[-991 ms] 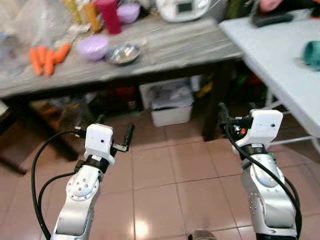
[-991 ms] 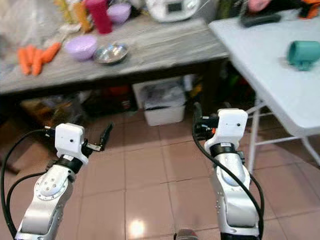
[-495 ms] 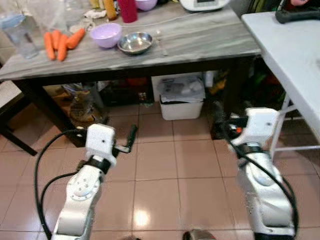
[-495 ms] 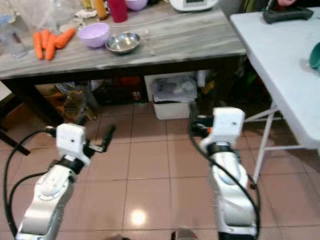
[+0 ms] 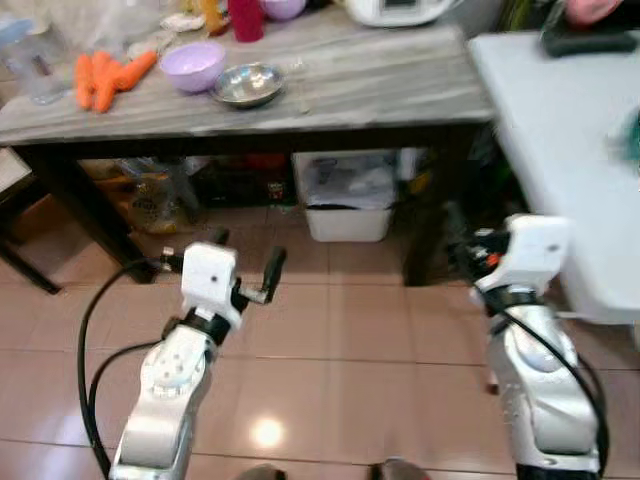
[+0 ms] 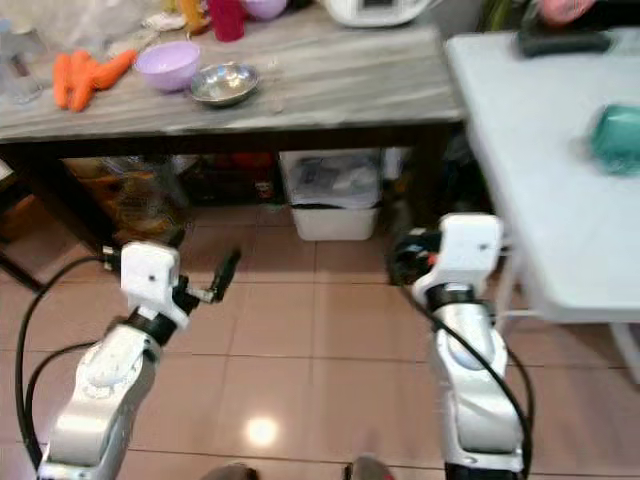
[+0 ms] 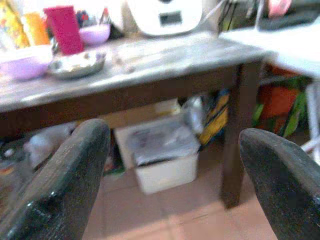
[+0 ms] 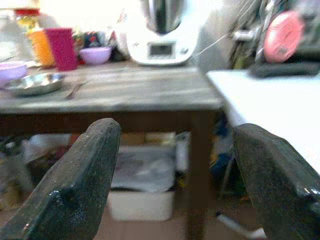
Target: Setting the table
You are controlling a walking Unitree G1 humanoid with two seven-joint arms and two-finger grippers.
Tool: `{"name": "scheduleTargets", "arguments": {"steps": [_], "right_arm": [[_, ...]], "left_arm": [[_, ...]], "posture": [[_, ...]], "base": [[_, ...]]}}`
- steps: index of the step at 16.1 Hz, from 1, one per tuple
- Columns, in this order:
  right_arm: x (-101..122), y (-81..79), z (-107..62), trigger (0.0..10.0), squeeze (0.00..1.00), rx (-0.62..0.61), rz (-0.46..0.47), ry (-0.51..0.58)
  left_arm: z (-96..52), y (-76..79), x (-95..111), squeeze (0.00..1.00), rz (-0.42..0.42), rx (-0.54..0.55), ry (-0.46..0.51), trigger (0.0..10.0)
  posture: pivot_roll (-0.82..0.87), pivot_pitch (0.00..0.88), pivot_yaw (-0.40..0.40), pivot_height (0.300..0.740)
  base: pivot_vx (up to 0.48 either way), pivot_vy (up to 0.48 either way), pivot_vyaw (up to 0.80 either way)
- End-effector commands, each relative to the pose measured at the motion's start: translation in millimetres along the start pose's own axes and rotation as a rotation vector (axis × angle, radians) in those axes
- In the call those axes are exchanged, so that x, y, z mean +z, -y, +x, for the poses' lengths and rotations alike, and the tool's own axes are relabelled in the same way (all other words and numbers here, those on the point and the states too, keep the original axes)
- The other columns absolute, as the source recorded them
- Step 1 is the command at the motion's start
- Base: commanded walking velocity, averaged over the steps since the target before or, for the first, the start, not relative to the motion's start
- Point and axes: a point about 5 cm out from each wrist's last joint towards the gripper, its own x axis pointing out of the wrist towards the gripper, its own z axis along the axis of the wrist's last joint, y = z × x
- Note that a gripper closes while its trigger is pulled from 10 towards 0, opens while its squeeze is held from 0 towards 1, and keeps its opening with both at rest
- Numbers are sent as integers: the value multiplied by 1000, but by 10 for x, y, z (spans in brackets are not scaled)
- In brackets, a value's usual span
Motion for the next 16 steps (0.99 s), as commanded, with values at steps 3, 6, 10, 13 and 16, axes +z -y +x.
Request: {"name": "scheduleTargets", "arguments": {"steps": [3, 6, 10, 13, 16], "right_arm": [[55, -78, 7, 10000, 0, 21, 10, 15], [48, -66, 2, 10000, 0, 18, 8, 9], [34, -78, -12, 10000, 0, 17, 10, 1], [30, -72, -19, 10000, 0, 13, 5, -3], [24, -8, -26, 10000, 0, -30, -25, -7]], "left_arm": [[-33, -62, -8, 0, -4, 26, -11, 10000], [-37, -57, -12, 0, -5, 27, -14, 10000], [-41, -51, -7, 0, -7, 20, -15, 10000], [-40, -42, -12, 0, -9, 14, -17, 10000], [-46, -36, -19, 0, -9, 9, -20, 10000]], "posture": [[-138, 157, 77, 740], [-136, 159, 76, 740], [-137, 161, 82, 740], [-139, 160, 84, 740], [-140, 163, 85, 740]], "base": [[0, -480, 0], [0, -480, 0], [0, -480, 0], [0, -480, 0], [0, -480, 0]]}}
